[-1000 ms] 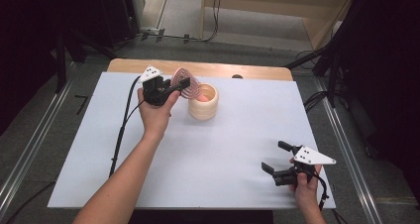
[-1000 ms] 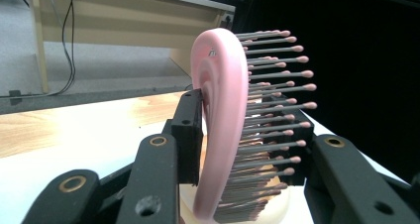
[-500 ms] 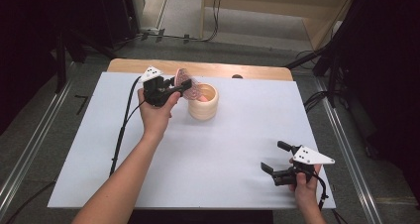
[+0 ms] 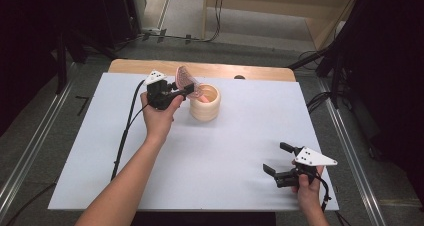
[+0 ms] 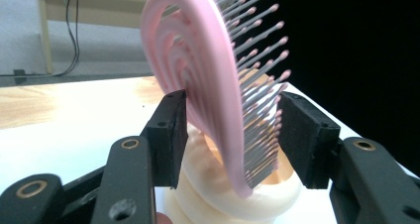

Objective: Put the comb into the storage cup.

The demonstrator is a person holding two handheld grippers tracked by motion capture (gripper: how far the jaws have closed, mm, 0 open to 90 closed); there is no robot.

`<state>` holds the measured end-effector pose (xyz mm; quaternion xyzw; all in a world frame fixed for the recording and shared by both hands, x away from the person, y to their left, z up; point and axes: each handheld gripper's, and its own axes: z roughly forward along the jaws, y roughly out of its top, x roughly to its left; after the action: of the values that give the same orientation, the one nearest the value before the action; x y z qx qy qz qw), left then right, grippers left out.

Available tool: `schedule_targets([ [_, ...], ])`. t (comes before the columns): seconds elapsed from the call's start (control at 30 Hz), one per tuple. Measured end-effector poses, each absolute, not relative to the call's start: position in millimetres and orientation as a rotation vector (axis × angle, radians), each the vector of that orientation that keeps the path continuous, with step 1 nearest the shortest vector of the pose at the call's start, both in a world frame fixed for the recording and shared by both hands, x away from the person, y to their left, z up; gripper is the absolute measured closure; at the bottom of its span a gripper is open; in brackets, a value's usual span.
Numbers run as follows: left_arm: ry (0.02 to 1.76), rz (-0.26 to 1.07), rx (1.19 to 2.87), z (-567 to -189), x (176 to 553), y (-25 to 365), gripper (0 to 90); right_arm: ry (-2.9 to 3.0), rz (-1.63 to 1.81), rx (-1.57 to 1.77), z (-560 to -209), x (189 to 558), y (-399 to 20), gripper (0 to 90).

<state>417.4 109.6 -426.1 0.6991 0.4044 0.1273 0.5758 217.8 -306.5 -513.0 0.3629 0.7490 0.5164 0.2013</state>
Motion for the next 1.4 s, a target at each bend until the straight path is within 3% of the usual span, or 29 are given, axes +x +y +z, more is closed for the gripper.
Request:
schedule_targets([
  [0.1, 0.914, 0.324, 1.636, -424, 413, 112, 35.1, 2.093, 1.441, 1.015, -513, 218, -306, 0.0],
  [0.23, 0.849, 0.382, 1.657, -419, 404, 112, 15.8, 2.095, 1.435, 1.013, -513, 218, -306, 0.0],
  [0.47, 0.818, 0.376, 1.666, -420, 395, 121, 9.7, 2.097, 1.432, 1.014, -513, 218, -306, 0.0],
  [0.53, 0.808, 0.366, 1.667, -421, 392, 124, 2.7, 2.097, 1.432, 1.014, -513, 218, -306, 0.0],
  [1.4, 0.706, 0.415, 1.783, -450, 325, 148, 0.0, 2.104, 1.419, 1.017, -514, 219, -303, 0.0],
])
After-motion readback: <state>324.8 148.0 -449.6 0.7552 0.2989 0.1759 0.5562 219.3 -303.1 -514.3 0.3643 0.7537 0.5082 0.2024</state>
